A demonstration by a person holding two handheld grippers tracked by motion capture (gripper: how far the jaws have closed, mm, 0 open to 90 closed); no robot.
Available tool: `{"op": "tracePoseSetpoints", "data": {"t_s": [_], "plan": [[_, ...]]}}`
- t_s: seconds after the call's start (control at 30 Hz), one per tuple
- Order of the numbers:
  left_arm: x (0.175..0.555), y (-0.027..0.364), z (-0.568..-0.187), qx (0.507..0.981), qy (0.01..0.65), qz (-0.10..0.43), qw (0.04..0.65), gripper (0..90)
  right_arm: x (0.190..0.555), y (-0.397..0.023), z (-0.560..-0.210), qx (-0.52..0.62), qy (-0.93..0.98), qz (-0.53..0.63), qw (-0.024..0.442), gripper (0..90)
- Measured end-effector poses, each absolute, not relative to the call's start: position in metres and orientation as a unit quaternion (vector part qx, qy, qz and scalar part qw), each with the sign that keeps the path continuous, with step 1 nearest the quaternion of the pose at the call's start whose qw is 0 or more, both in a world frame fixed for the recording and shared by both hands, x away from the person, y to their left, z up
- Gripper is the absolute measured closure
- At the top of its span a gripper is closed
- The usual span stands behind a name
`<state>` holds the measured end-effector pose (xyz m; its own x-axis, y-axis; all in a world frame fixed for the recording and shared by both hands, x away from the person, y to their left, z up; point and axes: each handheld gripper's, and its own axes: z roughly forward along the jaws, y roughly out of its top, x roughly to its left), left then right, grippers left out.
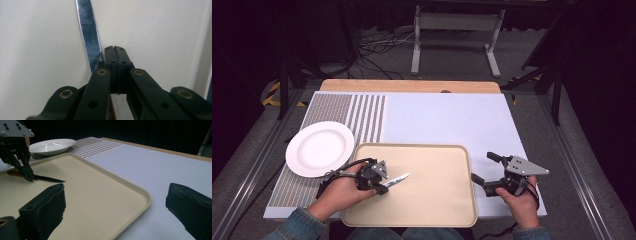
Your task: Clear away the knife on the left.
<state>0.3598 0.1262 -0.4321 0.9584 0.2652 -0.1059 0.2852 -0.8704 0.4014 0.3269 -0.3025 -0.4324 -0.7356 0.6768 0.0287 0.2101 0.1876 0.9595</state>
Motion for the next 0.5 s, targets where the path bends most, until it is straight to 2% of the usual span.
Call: {"op": "tracePoseSetpoints", "data": {"t_s": [0.5], "plan": [[0.3681, 0.1356, -0.4326, 0.962, 0.167, -0.016, 0.216, 90.0, 0.3272, -0.3025, -0.4329, 0.299, 0.743, 0.562, 0.206, 3.3]]}}
